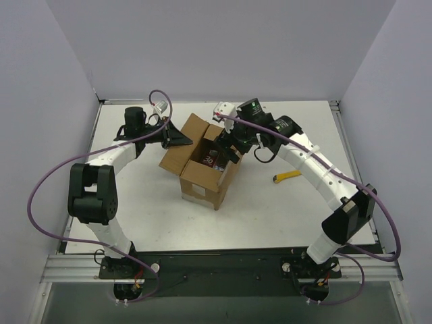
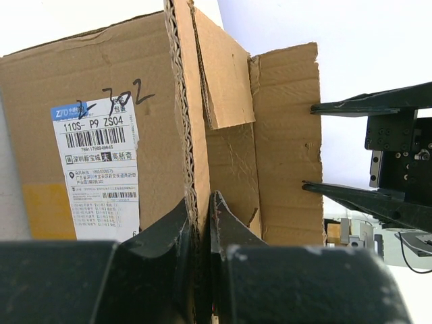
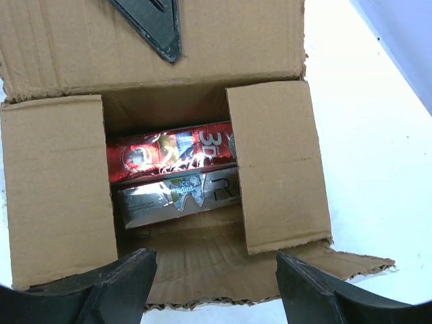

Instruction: Unpack the express box

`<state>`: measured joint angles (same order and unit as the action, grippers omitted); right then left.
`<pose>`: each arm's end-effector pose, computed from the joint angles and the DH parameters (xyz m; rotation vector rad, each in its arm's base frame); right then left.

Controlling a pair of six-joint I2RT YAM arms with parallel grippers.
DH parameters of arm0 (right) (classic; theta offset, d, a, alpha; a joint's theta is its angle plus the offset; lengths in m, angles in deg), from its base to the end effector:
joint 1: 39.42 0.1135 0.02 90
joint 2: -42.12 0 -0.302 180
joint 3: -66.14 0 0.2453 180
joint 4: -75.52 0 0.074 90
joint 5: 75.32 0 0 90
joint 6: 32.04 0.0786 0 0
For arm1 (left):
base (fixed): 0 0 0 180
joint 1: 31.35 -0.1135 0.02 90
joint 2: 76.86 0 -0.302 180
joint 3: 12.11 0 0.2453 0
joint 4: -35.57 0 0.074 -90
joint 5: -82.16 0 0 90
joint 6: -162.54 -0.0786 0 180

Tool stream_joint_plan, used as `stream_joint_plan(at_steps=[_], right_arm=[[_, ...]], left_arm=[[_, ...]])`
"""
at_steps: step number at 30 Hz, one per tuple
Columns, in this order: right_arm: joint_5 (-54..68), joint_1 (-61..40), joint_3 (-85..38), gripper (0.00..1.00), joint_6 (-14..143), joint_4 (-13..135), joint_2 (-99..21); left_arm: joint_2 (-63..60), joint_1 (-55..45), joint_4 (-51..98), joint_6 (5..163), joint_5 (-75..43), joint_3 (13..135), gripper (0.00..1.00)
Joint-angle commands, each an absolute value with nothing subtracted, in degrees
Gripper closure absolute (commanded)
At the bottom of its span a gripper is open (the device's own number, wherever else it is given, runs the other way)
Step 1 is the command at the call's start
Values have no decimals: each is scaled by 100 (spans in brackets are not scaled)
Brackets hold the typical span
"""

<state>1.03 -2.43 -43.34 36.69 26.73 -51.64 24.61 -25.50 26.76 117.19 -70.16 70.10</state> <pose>0.3099 0.2567 0.3993 -1.1706 1.8134 0.4151 0.3999 -0.1109 0.2766 0.0205 2.1715 -1.6389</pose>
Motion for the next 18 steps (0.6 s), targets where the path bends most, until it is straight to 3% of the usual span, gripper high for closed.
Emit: stream_joint_plan(at_steps=[1,18], right_arm=[[528,-339,-3889,27,3529,1619,-5193],[-140,-611,-3406,36,3573,1619,-5280]], left_arm=[[2272,-2678,2783,11447,-6962,7288,83],[2342,-2608,2712,11279,-7129,7174,83]])
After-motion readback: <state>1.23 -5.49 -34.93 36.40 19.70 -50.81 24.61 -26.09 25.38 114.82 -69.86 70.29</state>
